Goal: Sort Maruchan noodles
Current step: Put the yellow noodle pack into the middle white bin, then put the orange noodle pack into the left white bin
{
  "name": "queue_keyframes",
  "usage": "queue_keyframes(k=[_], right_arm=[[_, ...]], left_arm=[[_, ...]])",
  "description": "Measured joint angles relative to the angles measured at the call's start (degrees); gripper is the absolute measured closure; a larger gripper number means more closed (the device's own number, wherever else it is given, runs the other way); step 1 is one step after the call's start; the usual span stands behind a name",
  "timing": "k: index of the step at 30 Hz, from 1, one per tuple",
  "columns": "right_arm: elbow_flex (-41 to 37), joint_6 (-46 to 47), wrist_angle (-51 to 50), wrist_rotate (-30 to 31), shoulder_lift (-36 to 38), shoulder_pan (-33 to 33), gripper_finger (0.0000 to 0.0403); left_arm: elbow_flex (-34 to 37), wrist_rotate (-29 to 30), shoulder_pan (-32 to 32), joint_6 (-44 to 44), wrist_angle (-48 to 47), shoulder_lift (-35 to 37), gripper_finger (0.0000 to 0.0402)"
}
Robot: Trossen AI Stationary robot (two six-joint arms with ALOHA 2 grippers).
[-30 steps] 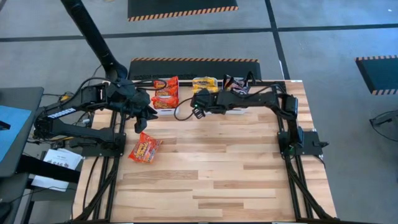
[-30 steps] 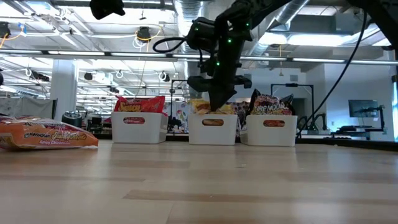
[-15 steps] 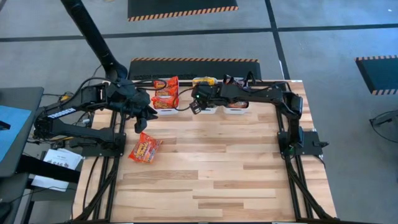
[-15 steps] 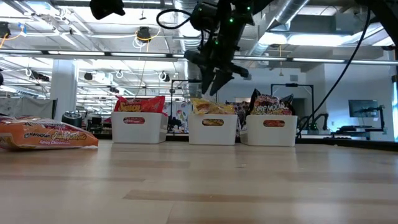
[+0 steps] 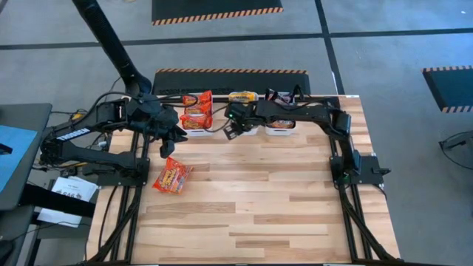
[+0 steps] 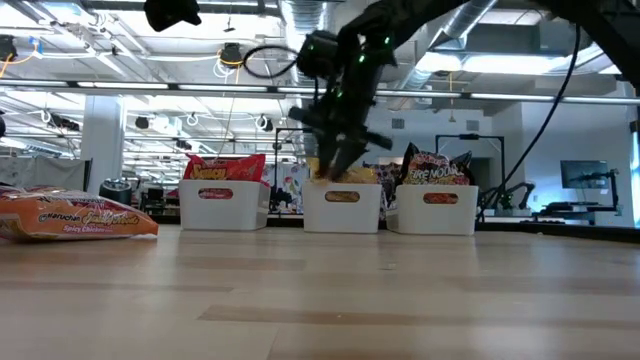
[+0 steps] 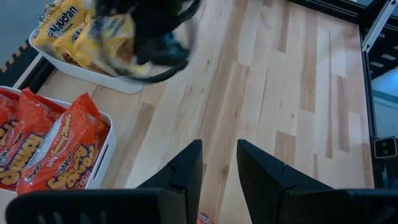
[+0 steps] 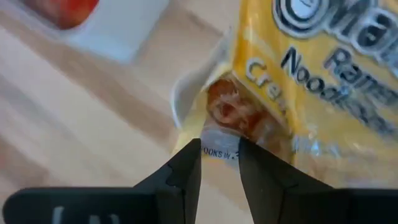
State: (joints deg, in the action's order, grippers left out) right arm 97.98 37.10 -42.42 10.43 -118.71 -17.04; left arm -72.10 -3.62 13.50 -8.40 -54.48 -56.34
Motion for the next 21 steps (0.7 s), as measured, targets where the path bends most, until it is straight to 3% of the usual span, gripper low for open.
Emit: queue_keyframes(k=[11,21], right_arm=[[0.16,0.00,0.97,-0.11,-2.34,-1.82,0.0271],[-0.03,-0.06,-0.88,-2.99,3.50,-0.48,0.0271]], left_arm=[[0.00,-0.01,0.00,-0.07,-0.03,0.00,0.0316],[0.00,0.45,-0.01,-0.48,-0.10,0.00,0.0316]])
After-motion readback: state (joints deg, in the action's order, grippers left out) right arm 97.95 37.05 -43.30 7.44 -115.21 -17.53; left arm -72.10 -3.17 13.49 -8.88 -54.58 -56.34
